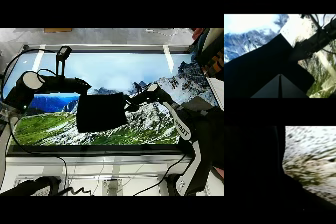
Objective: Fold the clothes and pants, and hang the long-sleeved shirts on hangers.
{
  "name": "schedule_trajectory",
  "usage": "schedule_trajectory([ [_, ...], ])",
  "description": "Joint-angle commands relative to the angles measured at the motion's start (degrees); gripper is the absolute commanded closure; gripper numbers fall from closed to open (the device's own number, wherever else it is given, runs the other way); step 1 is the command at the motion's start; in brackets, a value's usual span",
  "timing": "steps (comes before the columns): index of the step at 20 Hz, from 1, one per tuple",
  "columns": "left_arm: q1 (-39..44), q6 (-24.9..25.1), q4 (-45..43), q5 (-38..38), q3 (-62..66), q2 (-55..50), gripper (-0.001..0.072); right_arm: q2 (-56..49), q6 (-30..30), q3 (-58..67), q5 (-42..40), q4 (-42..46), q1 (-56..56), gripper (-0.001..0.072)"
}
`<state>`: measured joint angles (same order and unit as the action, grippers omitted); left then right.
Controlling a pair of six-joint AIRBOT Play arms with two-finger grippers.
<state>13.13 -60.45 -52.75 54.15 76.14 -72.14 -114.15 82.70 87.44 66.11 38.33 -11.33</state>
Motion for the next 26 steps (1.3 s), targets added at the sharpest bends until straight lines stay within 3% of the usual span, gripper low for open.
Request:
schedule_trajectory([
  [1, 0.0, 0.1, -0.2, 1.0, 0.0, 0.1, 0.0698, -2.2, -2.4, 0.0, -1.1, -3.8, -3.6, 0.0017],
  [6, 0.0, 0.1, -0.2, 1.0, 0.0, 0.1, 0.0698, -2.2, -4.3, 2.0, -8.7, -8.5, -9.9, 0.0037],
  [8, 0.0, 0.0, -0.2, 1.0, 0.0, 0.1, 0.0698, -2.2, -4.3, 2.0, -8.5, -12.0, -11.6, 0.0003],
  [12, 0.0, 0.0, -0.2, 1.0, 0.0, 0.1, 0.0698, -2.2, -4.4, 2.0, -13.8, -10.2, -16.3, 0.0],
  [16, 0.0, 0.0, -0.2, 1.0, 0.0, 0.1, 0.0698, -2.2, -4.3, 2.4, -19.7, -9.9, -21.0, 0.0045],
  [17, 0.0, 0.0, -0.2, 1.0, 0.0, 0.1, 0.0697, -2.2, -4.5, 2.7, -20.2, -9.6, -21.6, 0.0229],
  [18, 0.0, 0.1, -0.2, 1.1, 0.0, 0.1, 0.0698, -2.2, -4.5, 3.3, -21.1, -9.4, -21.9, 0.0512],
  [19, 0.0, 0.0, -0.9, 1.3, 0.0, 0.1, 0.0698, -2.2, -4.4, 3.8, -22.5, -9.3, -21.9, 0.0673],
  [23, -1.1, -1.7, -11.4, 1.7, 0.0, 0.6, 0.0698, -0.9, -4.4, 6.4, -23.4, -7.2, -19.2, 0.0685],
  [26, -4.0, -2.4, -11.9, 2.1, 0.0, 2.7, 0.0698, 2.7, -4.5, 6.4, -19.1, -1.2, -14.3, 0.0687],
])
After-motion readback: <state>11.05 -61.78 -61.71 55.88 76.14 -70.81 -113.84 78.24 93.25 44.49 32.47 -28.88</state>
